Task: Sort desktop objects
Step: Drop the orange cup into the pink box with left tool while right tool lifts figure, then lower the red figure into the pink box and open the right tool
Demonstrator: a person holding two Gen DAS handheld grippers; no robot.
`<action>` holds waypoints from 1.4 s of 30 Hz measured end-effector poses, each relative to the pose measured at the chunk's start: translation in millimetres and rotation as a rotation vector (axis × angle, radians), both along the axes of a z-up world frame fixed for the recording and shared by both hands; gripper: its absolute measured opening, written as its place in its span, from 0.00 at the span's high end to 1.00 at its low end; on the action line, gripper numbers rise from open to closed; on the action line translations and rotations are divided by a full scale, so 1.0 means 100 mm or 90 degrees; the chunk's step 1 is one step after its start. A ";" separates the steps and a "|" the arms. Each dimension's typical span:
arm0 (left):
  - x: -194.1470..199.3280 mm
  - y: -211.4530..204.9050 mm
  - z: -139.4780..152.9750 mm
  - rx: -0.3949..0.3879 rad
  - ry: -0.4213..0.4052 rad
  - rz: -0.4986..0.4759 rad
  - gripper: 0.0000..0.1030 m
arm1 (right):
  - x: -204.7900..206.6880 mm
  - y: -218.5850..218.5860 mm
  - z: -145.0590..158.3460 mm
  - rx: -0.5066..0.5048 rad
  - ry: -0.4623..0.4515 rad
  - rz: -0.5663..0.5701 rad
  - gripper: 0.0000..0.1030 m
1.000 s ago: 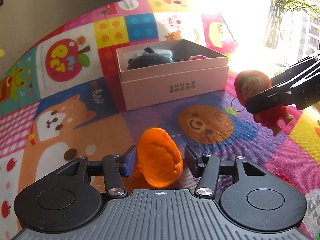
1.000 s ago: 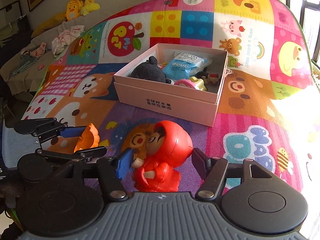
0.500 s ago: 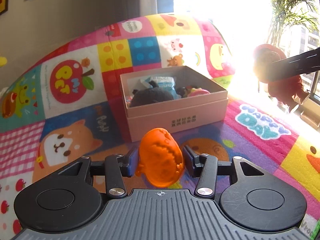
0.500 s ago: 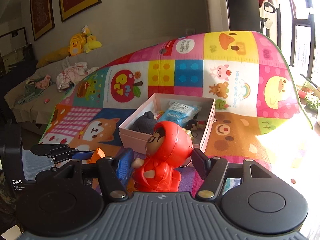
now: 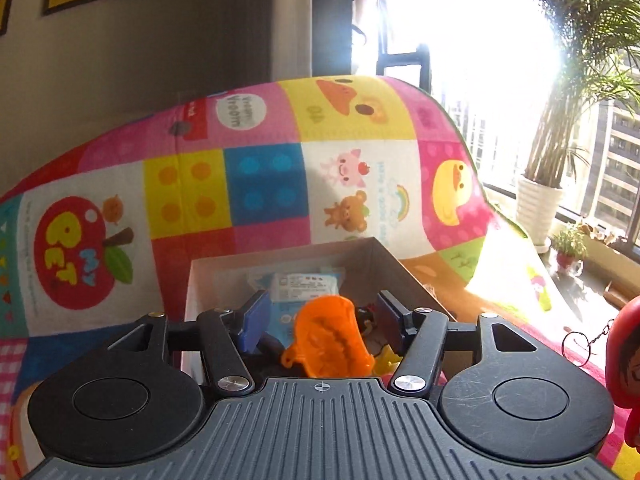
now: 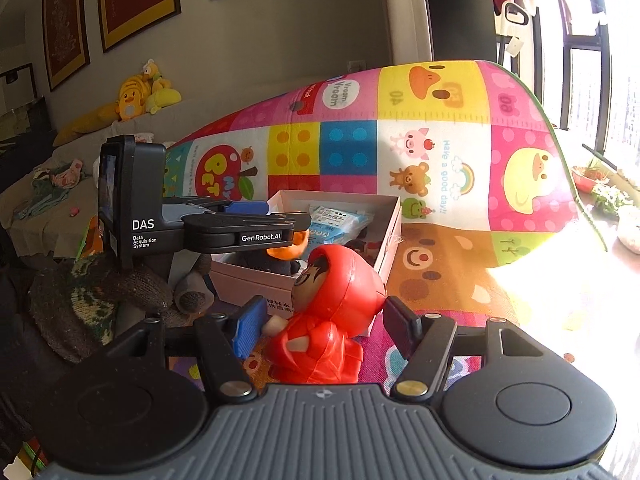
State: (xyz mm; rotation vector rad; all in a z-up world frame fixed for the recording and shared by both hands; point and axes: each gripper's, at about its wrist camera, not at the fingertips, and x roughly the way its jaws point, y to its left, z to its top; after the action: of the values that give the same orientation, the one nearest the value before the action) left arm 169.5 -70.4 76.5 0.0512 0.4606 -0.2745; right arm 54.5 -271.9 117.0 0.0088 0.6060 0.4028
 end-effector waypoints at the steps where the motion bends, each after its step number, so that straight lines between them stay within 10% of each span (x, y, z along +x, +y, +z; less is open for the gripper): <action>1: -0.04 0.05 -0.01 -0.014 0.000 0.003 0.29 | 0.02 0.00 -0.02 0.000 0.004 -0.001 0.37; 7: -0.53 0.47 -0.09 -0.045 -0.036 0.076 0.08 | 0.30 0.11 -0.01 -0.011 0.008 0.000 0.37; 18: -0.93 0.92 -0.57 -0.130 0.056 0.129 0.03 | 1.82 0.80 -0.01 -0.036 0.137 -0.033 0.37; 31: -0.96 1.03 -0.61 -0.163 0.066 0.126 0.02 | 2.50 2.06 -0.43 -0.164 0.174 0.020 0.49; 42: -0.95 0.98 -0.64 -0.150 0.074 0.113 0.01 | 1.92 1.23 0.04 -0.051 0.082 0.004 0.09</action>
State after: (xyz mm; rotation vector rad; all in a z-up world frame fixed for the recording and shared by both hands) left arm 74.3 27.5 12.2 -0.2364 0.5427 -0.1560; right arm 246.6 -148.7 120.5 -0.0435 0.7493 0.3853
